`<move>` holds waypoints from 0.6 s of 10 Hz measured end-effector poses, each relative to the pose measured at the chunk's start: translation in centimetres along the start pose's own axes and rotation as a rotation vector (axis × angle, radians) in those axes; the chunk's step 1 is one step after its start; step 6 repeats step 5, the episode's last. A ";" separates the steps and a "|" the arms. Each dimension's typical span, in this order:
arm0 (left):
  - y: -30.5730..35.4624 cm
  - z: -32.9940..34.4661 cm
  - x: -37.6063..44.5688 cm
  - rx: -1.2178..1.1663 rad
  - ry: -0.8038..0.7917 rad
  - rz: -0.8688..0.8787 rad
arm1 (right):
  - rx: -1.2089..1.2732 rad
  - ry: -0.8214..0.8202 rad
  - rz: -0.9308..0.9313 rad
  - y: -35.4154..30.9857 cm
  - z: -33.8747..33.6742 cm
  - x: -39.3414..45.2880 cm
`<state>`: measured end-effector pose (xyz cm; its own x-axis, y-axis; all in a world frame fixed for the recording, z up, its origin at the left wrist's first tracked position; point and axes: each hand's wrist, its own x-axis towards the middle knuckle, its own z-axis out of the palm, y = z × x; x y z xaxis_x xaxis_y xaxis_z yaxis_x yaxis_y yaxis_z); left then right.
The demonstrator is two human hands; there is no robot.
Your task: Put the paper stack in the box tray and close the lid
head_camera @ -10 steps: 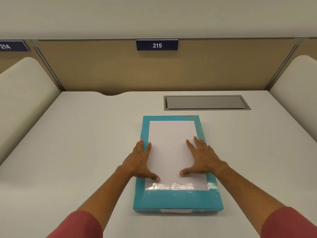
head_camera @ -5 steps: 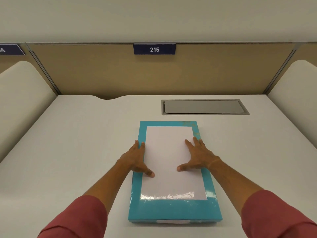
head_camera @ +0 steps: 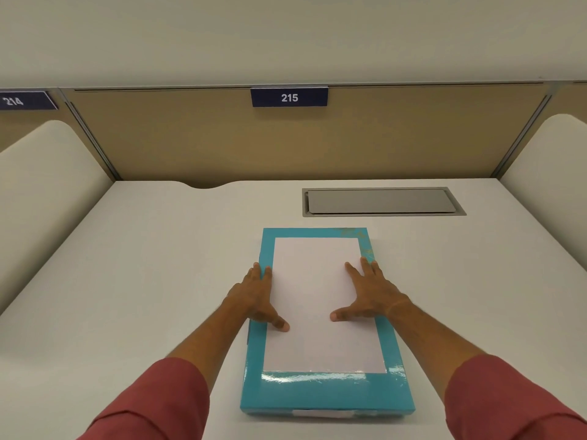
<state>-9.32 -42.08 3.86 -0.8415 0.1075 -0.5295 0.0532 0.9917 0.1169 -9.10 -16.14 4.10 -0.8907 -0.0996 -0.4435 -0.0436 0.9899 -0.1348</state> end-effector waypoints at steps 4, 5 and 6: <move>0.2 0.0 -1.7 0.068 0.072 0.019 | -0.028 0.042 0.011 -0.3 0.3 -1.1; 0.6 -0.3 -1.8 0.088 0.189 0.029 | -0.058 0.153 -0.005 -0.6 0.1 -1.0; 0.6 -0.3 -1.8 0.088 0.189 0.029 | -0.058 0.153 -0.005 -0.6 0.1 -1.0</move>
